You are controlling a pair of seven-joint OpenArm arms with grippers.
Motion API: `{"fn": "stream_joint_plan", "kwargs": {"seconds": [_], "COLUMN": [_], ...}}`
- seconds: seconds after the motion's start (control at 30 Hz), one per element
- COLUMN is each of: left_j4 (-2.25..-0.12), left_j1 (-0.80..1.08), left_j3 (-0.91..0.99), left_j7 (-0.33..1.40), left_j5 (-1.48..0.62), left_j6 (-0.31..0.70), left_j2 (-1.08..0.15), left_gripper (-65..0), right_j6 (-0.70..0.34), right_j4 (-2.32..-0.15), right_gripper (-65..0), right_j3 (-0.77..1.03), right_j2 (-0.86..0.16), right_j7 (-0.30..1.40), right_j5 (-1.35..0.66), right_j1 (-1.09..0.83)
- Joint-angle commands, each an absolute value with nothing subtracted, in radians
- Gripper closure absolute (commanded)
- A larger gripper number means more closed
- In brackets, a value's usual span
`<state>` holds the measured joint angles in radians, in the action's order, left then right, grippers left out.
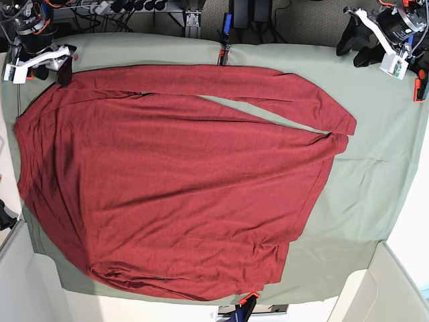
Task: Fold the T-shirt properly
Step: 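Move both grippers down toward opposite edges of the red shirt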
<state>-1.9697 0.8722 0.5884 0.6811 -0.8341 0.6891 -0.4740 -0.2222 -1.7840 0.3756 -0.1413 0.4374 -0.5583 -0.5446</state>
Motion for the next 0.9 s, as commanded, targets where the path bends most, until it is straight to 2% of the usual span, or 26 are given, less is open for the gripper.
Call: {"fn": "stream_joint_plan", "kwargs": {"seconds": [0.0,0.27,0.4,0.53,0.87], "left_j4": [-1.981,-1.981,-1.981,-1.982,-1.981], "left_j1": [0.882,0.881,0.881,0.878,0.879], "left_j3": [0.597,0.597,0.597,0.597,0.597], "left_j7": [0.671,0.685,0.685,0.68,0.689], "left_j5": [-0.849,-0.909,-0.92,-0.932,-0.931], "left_j6": [0.698,0.698,0.698,0.698,0.698], "left_j2": [-0.488,-0.488,-0.488,-0.488,-0.514], "left_gripper": [-34.9,-34.9,-34.9,-34.9,-34.9], "right_j6": [-0.257,-0.223,-0.199,-0.131,-0.011], "right_j4": [-1.833,-1.976,-1.976,-1.973,-1.961], "right_gripper": [-39.0,-39.0,-39.0,-39.0,-39.0], "right_j3": [0.366,0.368,0.369,0.369,0.369], "right_j2": [-0.128,-0.11,-0.11,-0.106,0.033], "right_j7": [0.423,0.418,0.387,0.39,0.4], "right_j5": [-0.572,-0.514,-0.516,-0.51,-0.471], "right_j1": [-0.579,-0.73,-0.731,-0.681,-0.635]}}
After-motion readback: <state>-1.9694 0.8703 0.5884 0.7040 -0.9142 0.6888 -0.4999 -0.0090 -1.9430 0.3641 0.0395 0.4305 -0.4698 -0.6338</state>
